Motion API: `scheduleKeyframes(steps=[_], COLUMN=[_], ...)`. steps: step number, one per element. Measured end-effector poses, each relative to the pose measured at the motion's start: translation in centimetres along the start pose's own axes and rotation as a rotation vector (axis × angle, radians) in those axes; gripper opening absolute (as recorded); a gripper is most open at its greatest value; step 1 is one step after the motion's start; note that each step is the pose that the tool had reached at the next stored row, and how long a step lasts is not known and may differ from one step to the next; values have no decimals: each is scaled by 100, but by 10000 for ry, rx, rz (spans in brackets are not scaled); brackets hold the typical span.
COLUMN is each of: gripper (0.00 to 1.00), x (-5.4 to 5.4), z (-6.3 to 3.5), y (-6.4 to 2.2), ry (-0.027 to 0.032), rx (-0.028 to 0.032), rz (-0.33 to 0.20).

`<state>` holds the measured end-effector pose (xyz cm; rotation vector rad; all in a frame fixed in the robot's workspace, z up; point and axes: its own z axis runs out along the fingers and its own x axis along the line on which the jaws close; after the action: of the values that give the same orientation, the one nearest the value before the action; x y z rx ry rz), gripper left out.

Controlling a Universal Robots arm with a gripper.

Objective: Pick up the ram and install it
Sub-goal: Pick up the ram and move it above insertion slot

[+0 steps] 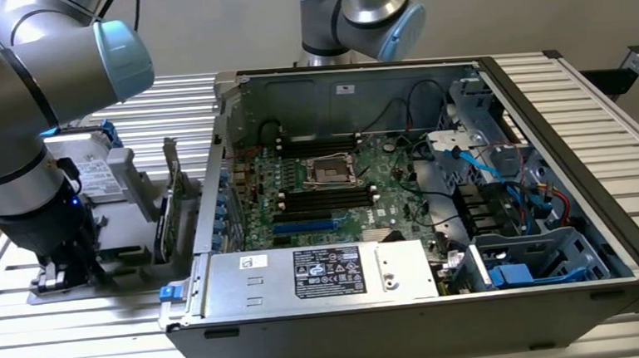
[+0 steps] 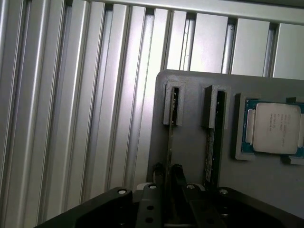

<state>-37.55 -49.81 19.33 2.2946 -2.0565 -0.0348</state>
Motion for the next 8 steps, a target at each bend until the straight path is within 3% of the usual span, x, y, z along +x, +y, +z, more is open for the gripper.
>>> scheduleKeyframes(steps=[2,8], gripper=[14,14], x=[0,0], z=[0,0], y=[0,0], ry=[0,1], rx=[0,0], rz=[0,0])
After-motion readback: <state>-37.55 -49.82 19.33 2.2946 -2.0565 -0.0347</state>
